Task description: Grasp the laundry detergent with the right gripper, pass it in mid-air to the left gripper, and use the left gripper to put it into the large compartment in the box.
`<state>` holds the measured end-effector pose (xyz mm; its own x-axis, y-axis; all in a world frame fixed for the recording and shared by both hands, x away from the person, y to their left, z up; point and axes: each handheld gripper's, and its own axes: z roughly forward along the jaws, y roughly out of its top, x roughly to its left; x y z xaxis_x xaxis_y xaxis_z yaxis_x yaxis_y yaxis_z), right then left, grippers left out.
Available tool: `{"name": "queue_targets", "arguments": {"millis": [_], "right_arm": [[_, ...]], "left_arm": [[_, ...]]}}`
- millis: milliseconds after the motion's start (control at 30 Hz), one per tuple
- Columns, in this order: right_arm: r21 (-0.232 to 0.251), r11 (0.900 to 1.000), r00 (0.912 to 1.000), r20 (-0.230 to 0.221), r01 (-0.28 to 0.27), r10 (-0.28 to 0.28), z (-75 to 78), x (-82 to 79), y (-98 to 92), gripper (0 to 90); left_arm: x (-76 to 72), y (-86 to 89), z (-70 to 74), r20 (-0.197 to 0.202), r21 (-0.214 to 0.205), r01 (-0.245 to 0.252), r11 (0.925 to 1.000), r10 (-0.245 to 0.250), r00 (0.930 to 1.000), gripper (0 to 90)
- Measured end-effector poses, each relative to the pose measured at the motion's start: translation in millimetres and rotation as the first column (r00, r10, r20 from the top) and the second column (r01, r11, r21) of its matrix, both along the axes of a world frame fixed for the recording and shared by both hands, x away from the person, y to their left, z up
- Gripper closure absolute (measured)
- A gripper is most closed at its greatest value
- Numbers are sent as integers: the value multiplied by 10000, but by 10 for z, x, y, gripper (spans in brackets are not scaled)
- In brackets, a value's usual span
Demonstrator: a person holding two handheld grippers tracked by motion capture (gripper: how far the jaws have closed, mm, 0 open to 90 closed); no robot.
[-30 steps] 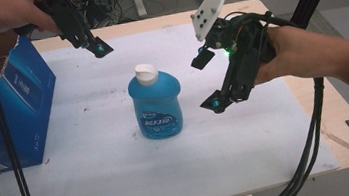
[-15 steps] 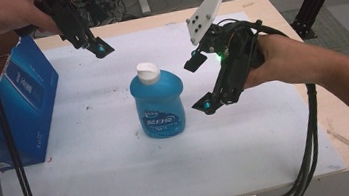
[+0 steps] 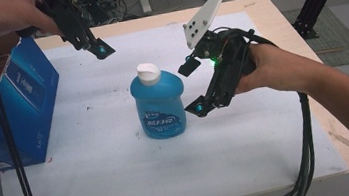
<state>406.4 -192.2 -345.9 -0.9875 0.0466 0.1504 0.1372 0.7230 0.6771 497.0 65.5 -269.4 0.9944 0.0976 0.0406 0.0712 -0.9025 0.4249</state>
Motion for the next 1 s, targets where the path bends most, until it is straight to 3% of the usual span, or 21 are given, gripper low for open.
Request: {"name": "queue_targets", "arguments": {"millis": [1000], "right_arm": [[1058, 9944, 9999, -145, 40, -25, -294, 50, 167, 23]], "left_arm": [[-3, 52, 4, -34, 44, -125, 9999, 125, 9999, 17]]}}
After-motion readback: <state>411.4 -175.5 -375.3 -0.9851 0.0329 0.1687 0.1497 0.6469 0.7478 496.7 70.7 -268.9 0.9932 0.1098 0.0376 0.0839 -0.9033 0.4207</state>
